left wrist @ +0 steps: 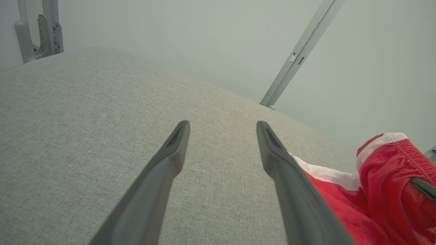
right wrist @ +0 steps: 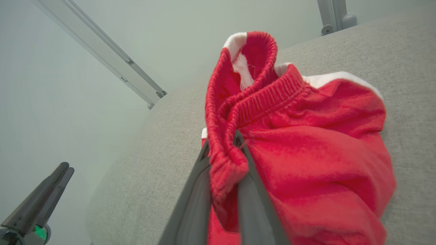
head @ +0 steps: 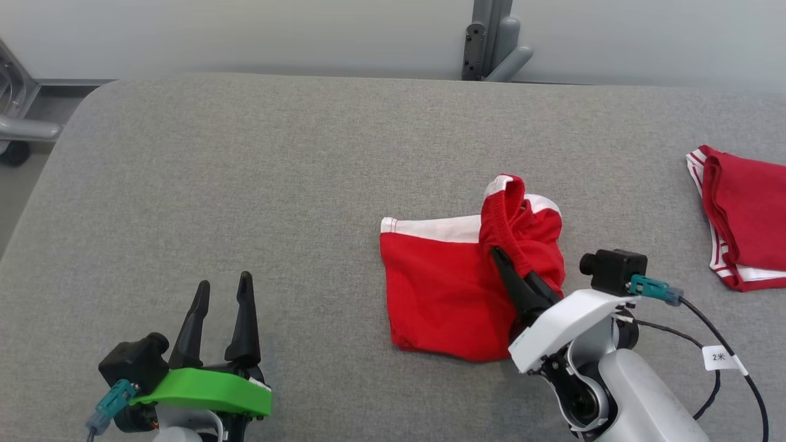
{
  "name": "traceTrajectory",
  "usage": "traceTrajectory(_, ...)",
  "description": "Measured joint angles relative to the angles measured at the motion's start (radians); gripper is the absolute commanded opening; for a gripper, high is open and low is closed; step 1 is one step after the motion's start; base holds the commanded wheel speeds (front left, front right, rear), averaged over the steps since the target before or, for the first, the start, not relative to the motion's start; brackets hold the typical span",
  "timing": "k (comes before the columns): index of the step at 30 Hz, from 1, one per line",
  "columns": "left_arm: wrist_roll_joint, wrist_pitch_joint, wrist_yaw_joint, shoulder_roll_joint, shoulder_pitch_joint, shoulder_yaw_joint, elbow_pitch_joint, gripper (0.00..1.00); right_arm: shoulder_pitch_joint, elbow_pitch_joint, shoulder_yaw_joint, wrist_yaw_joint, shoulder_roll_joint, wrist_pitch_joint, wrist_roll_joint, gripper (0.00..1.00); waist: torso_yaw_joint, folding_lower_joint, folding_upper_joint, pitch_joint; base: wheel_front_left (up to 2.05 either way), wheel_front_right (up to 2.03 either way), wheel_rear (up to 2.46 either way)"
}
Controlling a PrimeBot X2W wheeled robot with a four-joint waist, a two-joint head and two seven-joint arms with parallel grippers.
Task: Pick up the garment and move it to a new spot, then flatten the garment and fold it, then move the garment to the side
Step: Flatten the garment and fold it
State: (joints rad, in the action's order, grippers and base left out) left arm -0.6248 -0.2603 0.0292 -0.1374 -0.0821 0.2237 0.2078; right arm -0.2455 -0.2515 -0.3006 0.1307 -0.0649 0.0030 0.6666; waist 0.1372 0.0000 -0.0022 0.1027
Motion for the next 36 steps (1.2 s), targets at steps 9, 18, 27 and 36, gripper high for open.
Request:
traceTrajectory(9,-0.001,0.002,-0.003,0.001,-0.001,0.004,-0.006,1.00,-0.059,-0.105,-0.077,0.000,0.013,-0.018,-0.043,0.00,0.035,0.0000,0.0000,0.007,0.00,0.00,0.00)
traceTrajectory(18,-0.002,0.002,-0.003,0.008,-0.011,0.014,-0.001,1.00,-0.140,-0.272,-0.195,0.000,0.014,-0.091,-0.058,0.00,0.065,0.0000,0.0000,0.015,0.00,0.00,0.00)
traceTrajectory(27,-0.005,0.002,0.003,0.012,-0.012,0.020,0.014,1.00,-0.194,-0.398,-0.330,0.000,0.015,-0.166,-0.086,1.00,0.090,0.0000,0.0000,0.012,0.00,0.00,0.00)
traceTrajectory(36,-0.005,0.002,0.002,0.012,-0.009,0.019,0.016,1.00,-0.193,-0.402,-0.431,0.000,0.016,-0.197,-0.058,1.00,0.087,0.0000,0.0000,0.001,0.00,0.00,0.00)
